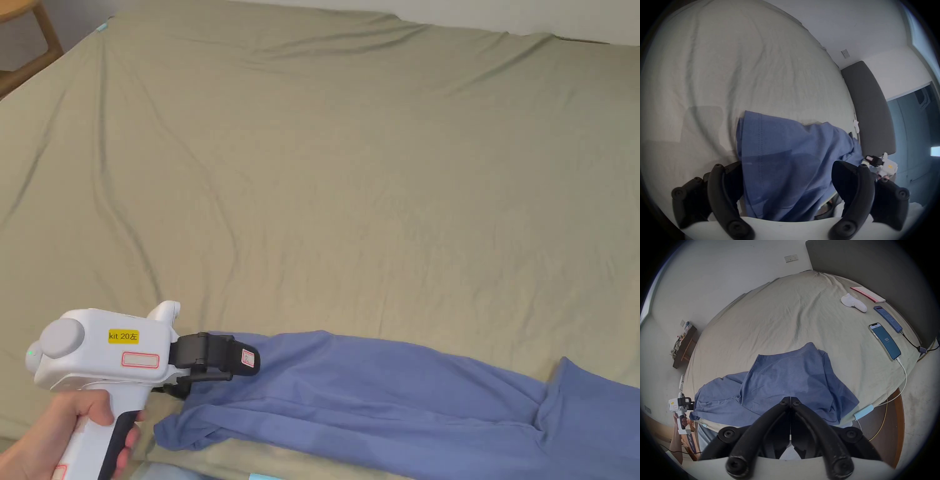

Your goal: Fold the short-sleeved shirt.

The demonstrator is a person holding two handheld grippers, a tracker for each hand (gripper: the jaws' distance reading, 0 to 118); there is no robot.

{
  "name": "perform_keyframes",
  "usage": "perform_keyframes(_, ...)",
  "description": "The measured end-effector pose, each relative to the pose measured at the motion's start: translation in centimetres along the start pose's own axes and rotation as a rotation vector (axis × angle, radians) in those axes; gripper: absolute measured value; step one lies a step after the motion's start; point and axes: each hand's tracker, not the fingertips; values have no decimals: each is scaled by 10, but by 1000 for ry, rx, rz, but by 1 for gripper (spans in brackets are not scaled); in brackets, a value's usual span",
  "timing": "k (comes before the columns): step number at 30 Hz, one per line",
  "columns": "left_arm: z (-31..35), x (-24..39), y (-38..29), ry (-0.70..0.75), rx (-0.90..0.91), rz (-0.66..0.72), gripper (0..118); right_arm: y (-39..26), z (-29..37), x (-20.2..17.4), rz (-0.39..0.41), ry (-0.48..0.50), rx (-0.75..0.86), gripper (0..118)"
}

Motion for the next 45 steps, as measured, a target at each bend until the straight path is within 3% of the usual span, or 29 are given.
perform_keyframes(3,-3,15,-6,128,-39,-102,75,-1,-5,-6,0,8,-12,0)
perform_keyframes(4,0,16,-5,112,-34,-68,65,-1,-5,-7,-1,14,-14,0)
perform_keyframes(6,4,4,5,137,-43,-20,8,-2,-11,-3,-4,31,-21,0)
perform_keyframes(20,30,39,3,198,77,11,8,3,-4,2,-5,49,0,0)
perform_keyframes(27,85,45,4,321,153,26,8,3,-5,8,-10,75,9,0)
perform_keyframes(32,108,88,-4,444,184,17,8,0,-8,8,2,92,30,0)
perform_keyframes(34,106,67,4,473,199,40,8,-1,-7,7,3,108,31,0)
perform_keyframes(45,38,214,-30,859,183,-277,8,-15,-1,20,-26,148,50,0)
